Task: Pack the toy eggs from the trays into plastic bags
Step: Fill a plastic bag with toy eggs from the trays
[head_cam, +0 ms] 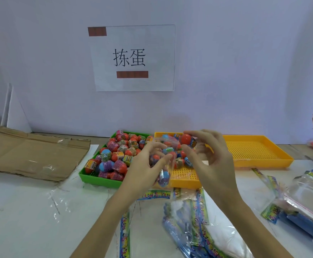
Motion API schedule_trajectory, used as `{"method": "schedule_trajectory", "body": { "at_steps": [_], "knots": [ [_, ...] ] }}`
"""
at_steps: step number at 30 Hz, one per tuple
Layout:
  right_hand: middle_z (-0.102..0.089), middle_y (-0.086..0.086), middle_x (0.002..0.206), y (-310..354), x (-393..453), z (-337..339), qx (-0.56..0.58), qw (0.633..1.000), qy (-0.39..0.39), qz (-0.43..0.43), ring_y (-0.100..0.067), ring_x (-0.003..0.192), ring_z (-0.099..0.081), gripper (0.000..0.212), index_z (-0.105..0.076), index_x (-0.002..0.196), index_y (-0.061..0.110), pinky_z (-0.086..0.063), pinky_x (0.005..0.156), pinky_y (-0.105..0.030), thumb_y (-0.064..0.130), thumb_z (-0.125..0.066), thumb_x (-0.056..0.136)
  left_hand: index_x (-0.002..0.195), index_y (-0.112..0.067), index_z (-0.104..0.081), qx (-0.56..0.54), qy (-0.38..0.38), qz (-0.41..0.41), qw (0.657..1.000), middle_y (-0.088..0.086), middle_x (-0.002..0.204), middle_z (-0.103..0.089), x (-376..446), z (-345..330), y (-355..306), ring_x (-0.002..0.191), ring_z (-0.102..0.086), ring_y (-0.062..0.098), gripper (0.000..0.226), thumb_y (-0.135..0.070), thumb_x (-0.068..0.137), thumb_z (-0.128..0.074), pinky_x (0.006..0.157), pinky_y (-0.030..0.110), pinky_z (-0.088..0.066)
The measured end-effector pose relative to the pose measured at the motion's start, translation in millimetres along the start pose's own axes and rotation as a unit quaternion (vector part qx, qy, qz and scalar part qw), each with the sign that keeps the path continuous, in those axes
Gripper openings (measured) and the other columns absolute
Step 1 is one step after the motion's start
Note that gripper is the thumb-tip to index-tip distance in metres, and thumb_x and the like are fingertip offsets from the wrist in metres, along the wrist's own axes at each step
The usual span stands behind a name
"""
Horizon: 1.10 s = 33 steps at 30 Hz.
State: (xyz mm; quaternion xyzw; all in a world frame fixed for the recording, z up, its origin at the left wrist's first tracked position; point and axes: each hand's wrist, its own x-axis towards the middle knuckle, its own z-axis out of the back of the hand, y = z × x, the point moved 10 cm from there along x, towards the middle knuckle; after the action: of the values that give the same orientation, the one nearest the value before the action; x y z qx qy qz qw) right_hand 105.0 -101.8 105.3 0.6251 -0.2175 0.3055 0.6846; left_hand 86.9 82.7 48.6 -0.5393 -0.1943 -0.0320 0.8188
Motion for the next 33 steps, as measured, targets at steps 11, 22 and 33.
{"method": "schedule_trajectory", "body": {
  "at_steps": [11, 22, 33],
  "knots": [
    [-0.075, 0.014, 0.095, -14, -12, -15, -0.087, 0.993, 0.076, -0.029, -0.011, 0.051, -0.069, 0.035, -0.069, 0.127, 0.032, -0.049, 0.050, -0.016, 0.018, -0.075, 0.095, 0.138, -0.032, -0.055, 0.017, 0.045, -0.064, 0.997, -0.018, 0.101, -0.069, -9, -15, -23, 0.081, -0.066, 0.000, 0.042, -0.042, 0.098, -0.063, 0.069, 0.013, -0.049],
    [-0.062, 0.014, 0.114, -17, -6, -16, -0.106, 0.988, 0.111, -0.013, -0.014, 0.058, -0.069, 0.019, -0.076, 0.113, 0.023, -0.058, 0.057, -0.029, 0.023, -0.074, 0.095, 0.150, -0.030, -0.048, 0.033, 0.059, -0.083, 0.994, -0.024, 0.135, -0.061, -11, -16, -31, 0.110, -0.061, -0.013, 0.049, -0.027, 0.103, -0.062, 0.088, 0.007, -0.047],
    [-0.057, 0.006, 0.114, -13, -16, -33, -0.203, 0.963, 0.173, 0.045, 0.005, 0.074, -0.055, 0.024, -0.073, 0.106, 0.013, -0.047, 0.069, -0.018, 0.023, -0.051, 0.106, 0.151, -0.025, -0.050, 0.039, 0.068, -0.081, 0.994, -0.022, 0.115, -0.069, -10, -19, -22, 0.114, -0.065, 0.001, 0.054, -0.038, 0.099, -0.060, 0.096, 0.016, -0.051]
  ]
}}
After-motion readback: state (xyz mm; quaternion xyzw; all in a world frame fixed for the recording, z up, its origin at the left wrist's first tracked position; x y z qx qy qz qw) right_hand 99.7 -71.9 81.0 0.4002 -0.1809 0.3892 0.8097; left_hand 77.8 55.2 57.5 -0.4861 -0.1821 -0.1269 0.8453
